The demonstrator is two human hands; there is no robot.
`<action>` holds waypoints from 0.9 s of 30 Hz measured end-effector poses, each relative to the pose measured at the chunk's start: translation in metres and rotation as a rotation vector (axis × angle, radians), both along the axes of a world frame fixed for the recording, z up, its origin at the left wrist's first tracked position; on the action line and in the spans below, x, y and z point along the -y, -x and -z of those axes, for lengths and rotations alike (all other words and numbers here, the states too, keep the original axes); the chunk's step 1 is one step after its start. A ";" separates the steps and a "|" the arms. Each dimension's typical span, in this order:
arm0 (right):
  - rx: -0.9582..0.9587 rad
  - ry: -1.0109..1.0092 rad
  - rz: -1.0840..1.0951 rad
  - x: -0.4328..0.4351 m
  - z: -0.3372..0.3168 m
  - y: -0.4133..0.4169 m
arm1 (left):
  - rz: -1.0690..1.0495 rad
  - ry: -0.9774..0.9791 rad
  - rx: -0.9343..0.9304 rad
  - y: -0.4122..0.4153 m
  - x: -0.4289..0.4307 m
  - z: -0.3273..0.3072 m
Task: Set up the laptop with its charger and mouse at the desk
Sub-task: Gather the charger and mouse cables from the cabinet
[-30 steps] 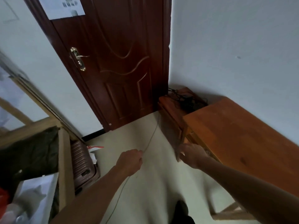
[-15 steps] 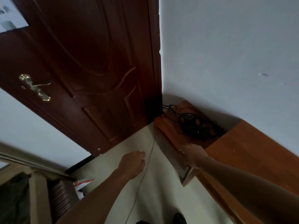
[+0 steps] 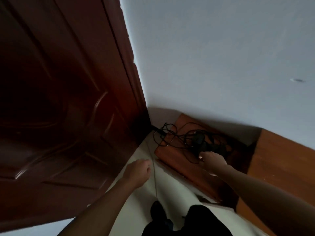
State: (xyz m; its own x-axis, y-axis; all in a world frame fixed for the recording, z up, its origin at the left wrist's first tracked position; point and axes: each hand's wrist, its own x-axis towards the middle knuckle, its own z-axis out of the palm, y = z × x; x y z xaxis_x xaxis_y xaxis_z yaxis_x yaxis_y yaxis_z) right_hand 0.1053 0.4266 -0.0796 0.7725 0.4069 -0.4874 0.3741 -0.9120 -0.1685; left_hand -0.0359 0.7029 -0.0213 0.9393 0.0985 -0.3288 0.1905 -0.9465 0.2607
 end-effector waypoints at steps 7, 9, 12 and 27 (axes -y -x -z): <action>-0.059 0.029 0.144 -0.031 0.015 -0.045 | 0.117 0.060 -0.058 -0.075 -0.035 0.019; -0.044 0.034 0.169 -0.038 0.022 -0.063 | 0.111 0.058 -0.072 -0.091 -0.037 0.024; -0.090 0.025 0.255 -0.044 0.042 -0.091 | 0.050 0.102 -0.135 -0.110 -0.035 0.037; -0.255 -0.244 0.906 -0.032 0.101 -0.146 | -0.743 0.711 -0.699 -0.224 0.016 0.121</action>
